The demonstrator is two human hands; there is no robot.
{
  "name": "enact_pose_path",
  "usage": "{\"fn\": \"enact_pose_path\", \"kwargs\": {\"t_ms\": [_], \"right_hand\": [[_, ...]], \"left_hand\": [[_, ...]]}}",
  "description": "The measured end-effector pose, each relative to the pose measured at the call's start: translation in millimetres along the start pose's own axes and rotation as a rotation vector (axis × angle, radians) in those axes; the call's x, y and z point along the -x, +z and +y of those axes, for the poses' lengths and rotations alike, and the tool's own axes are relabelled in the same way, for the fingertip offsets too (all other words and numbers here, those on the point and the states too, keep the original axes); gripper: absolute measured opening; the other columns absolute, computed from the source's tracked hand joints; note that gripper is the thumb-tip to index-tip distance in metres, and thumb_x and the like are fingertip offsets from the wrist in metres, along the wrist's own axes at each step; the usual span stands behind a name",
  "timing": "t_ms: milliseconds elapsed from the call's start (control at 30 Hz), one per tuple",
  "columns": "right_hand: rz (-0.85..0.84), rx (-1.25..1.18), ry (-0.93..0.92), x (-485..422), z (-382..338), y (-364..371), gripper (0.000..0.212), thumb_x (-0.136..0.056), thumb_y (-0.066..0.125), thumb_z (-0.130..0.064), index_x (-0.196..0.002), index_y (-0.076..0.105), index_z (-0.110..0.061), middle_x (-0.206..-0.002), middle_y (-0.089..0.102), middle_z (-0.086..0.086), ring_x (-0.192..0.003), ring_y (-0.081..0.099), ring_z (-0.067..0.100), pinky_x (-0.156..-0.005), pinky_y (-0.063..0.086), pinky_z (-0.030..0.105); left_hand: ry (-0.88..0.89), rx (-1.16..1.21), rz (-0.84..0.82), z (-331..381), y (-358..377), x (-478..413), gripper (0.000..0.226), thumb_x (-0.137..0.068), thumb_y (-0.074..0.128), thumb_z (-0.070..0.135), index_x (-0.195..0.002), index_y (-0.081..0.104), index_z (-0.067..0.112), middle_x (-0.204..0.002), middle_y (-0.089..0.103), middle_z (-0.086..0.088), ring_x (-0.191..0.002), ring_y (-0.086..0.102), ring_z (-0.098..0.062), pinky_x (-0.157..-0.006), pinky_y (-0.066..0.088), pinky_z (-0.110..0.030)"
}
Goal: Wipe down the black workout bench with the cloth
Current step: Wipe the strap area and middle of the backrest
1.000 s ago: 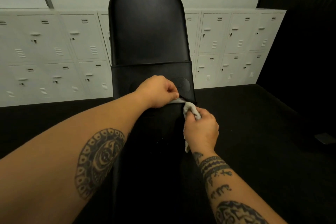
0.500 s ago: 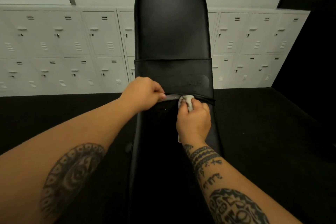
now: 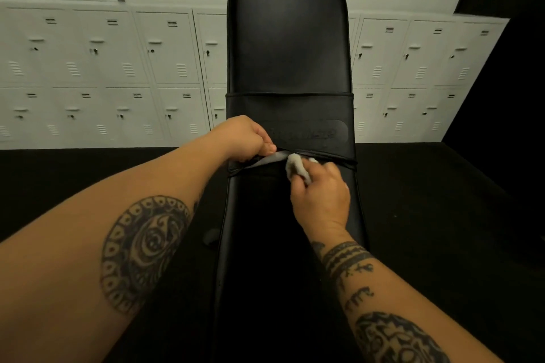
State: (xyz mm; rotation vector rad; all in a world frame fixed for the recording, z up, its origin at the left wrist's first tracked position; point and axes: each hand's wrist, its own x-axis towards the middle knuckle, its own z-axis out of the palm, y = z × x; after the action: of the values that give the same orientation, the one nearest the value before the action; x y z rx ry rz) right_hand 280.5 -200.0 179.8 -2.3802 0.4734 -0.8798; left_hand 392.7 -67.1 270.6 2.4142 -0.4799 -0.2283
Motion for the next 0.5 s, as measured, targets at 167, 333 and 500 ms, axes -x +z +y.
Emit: {"fn": "enact_pose_path", "kwargs": {"t_ms": [167, 333, 500], "right_hand": [[-0.048, -0.049, -0.004, 15.6, -44.4, 24.3, 0.030, -0.086, 0.060, -0.029, -0.113, 0.069, -0.018, -0.103, 0.059, 0.008, -0.087, 0.059, 0.031, -0.080, 0.045, 0.041], [-0.083, 0.208, -0.348, 13.5, -15.2, 13.9, 0.029, -0.077, 0.070, -0.030, -0.104, 0.073, -0.020, -0.089, 0.062, 0.007, -0.066, 0.061, 0.033, -0.066, 0.041, 0.037], [-0.042, 0.068, -0.021, 2.1, -3.4, -2.5, 0.028, -0.088, 0.057, -0.032, -0.113, 0.070, -0.024, -0.097, 0.059, 0.003, -0.086, 0.059, 0.029, -0.080, 0.047, 0.041]], "left_hand": [[0.022, -0.013, 0.044, -1.6, 2.8, 2.1, 0.015, -0.084, 0.081, 0.030, -0.071, 0.075, 0.031, -0.074, 0.070, 0.008, -0.076, 0.063, -0.011, -0.077, 0.051, -0.029], [0.035, -0.071, 0.050, -2.0, 3.1, 8.6, 0.011, -0.088, 0.077, 0.036, -0.078, 0.073, 0.035, -0.083, 0.070, 0.010, -0.088, 0.064, -0.011, -0.085, 0.050, -0.031], [0.094, -0.111, 0.079, -7.4, 6.9, 14.8, 0.010, -0.092, 0.071, 0.039, -0.082, 0.071, 0.039, -0.087, 0.069, 0.015, -0.091, 0.063, -0.009, -0.085, 0.051, -0.031]]}}
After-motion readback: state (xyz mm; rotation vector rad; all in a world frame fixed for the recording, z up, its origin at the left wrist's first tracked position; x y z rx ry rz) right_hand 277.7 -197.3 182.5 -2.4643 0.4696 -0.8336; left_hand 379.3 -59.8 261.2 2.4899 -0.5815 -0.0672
